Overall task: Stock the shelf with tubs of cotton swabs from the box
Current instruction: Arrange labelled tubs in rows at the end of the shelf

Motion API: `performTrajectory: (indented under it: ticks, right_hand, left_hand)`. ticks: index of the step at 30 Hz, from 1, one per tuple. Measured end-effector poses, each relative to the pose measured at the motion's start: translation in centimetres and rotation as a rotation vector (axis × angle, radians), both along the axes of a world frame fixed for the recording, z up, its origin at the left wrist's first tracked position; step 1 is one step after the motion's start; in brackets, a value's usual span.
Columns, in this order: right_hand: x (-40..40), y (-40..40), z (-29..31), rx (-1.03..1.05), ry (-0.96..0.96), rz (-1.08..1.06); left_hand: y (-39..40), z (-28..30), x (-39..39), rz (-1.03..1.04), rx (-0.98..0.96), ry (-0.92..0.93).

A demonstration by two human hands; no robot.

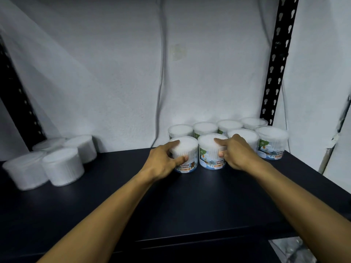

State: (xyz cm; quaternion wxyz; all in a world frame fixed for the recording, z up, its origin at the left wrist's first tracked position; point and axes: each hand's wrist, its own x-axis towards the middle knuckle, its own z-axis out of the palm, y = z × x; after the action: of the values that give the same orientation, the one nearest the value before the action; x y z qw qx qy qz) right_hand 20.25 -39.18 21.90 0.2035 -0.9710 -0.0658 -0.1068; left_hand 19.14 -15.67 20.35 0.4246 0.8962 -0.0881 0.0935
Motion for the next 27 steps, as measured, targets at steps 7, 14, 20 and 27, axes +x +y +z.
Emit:
performTrajectory:
  ticks: [7,14,20,27]
  right_hand:
    - [-0.1,0.3,0.6,-0.131,0.000,-0.034]
    - [-0.2,0.7,1.1,-0.278,0.003,-0.062]
    - [0.1,0.8,0.9,-0.267,0.002,-0.065]
    - [0.2,0.7,0.4,-0.263,-0.005,-0.065]
  left_hand:
    - [-0.4,0.2,0.4,-0.002,0.001,0.008]
    - [-0.8,0.5,0.5,0.010,0.013,0.004]
    - [-1.0,0.4,0.7,0.018,0.019,0.005]
    - [-1.0,0.2,0.8,0.027,0.021,-0.002]
